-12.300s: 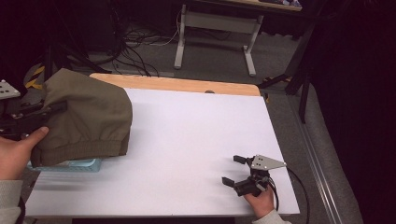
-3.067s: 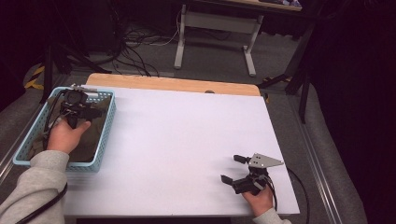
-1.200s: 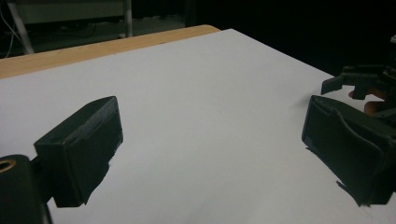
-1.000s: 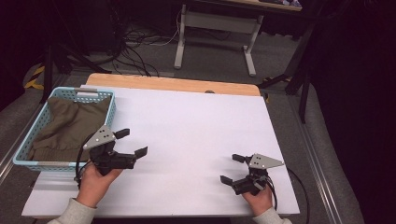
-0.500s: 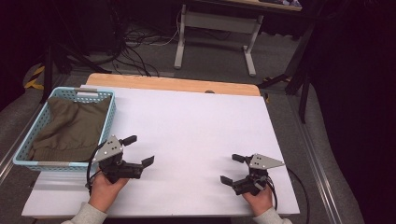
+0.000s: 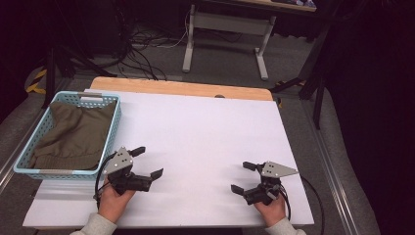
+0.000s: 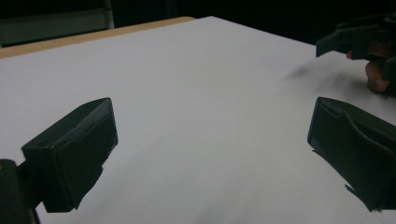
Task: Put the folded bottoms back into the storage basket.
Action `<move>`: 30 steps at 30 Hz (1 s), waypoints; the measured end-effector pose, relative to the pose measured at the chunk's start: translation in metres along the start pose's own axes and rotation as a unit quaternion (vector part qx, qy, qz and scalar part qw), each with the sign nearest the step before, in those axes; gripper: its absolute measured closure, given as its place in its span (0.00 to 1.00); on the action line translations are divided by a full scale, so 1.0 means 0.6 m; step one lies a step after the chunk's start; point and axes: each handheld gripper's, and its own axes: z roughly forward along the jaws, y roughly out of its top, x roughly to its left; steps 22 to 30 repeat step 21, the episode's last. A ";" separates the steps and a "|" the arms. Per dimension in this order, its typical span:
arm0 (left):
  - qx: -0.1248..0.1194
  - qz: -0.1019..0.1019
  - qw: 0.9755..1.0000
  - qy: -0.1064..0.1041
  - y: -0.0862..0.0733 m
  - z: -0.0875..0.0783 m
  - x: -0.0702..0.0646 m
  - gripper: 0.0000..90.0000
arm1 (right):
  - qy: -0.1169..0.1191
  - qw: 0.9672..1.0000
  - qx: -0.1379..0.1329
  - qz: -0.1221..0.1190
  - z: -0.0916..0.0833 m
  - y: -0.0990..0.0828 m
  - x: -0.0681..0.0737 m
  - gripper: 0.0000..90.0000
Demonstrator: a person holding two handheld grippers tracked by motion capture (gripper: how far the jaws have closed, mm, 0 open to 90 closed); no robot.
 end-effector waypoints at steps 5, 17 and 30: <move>0.015 0.020 1.000 -0.004 0.001 0.009 -0.010 0.01 | 0.001 1.000 0.000 -0.001 0.000 0.000 0.000 0.01; 0.014 0.003 1.000 -0.003 0.000 0.009 -0.002 0.00 | 0.001 1.000 0.000 -0.001 0.000 0.000 0.000 0.01; 0.015 0.002 1.000 -0.003 0.000 0.009 -0.002 0.00 | 0.001 1.000 0.001 -0.002 0.001 0.000 0.000 0.01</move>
